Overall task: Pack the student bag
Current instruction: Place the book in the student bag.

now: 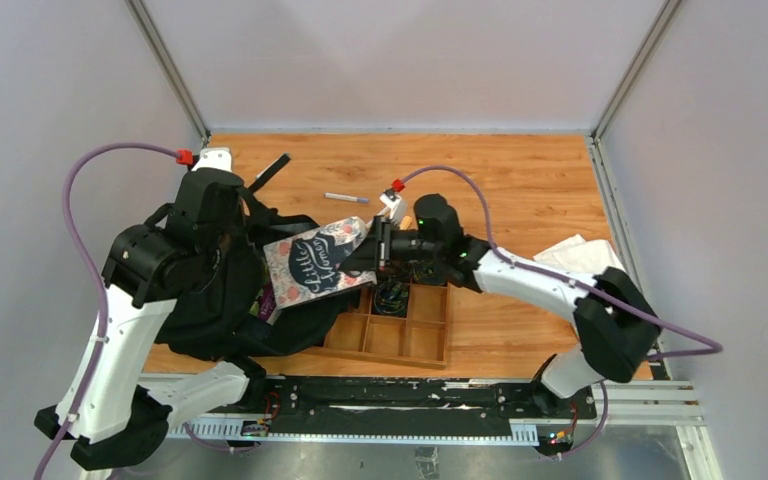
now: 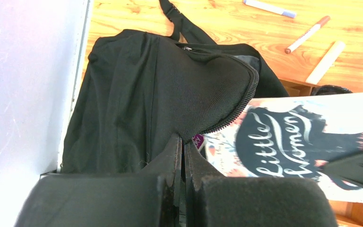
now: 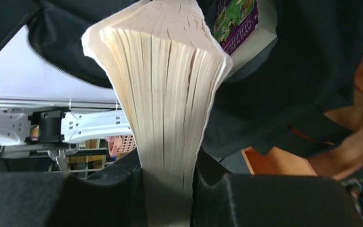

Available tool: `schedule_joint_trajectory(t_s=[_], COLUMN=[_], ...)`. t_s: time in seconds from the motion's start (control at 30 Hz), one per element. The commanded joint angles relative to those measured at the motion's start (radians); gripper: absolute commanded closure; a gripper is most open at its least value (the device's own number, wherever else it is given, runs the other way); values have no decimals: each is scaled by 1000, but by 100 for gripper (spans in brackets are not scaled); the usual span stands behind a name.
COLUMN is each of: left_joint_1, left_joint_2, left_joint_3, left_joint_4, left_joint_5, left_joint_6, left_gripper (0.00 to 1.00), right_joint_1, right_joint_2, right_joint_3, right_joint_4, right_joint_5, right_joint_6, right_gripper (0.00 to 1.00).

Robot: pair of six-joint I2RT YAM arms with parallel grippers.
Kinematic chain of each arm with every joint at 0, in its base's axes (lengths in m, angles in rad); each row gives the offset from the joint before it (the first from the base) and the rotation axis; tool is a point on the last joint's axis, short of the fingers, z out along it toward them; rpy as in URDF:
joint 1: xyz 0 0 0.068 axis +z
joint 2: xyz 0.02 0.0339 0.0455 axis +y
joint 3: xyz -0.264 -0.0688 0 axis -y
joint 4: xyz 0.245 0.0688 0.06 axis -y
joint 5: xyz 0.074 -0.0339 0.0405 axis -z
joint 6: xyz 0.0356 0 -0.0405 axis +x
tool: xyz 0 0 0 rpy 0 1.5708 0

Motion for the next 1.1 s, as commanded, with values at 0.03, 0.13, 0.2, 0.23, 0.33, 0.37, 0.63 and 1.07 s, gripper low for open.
schedule_joint_trajectory(t_s=[0.03, 0.13, 0.2, 0.23, 0.33, 0.37, 0.63, 1.07], left_joint_1=[5, 6, 6, 5, 5, 5, 6, 5], left_joint_2=[-10, -22, -35, -40, -46, -46, -47, -44], left_joint_3=[22, 5, 0, -2, -12, -19, -36, -41], left_joint_4=[58, 59, 61, 61, 62, 63, 66, 66], left_joint_5=[25, 31, 29, 34, 80, 100, 141, 117], left_joint_6=[6, 6, 3, 0, -16, -23, -41, -26], left_gripper=[100, 100, 100, 100, 100, 100, 100, 100], right_joint_1=[97, 135, 158, 168, 192, 201, 275, 345], right_joint_2=[151, 256, 330, 369, 469, 494, 605, 590], right_joint_3=[139, 198, 246, 279, 390, 419, 594, 668], right_joint_4=[122, 123, 139, 138, 102, 84, -87, -280], right_joint_5=[125, 197, 234, 247, 281, 297, 509, 466], right_joint_6=[90, 136, 162, 175, 189, 198, 198, -80], right_gripper=[100, 100, 100, 100, 100, 100, 100, 6])
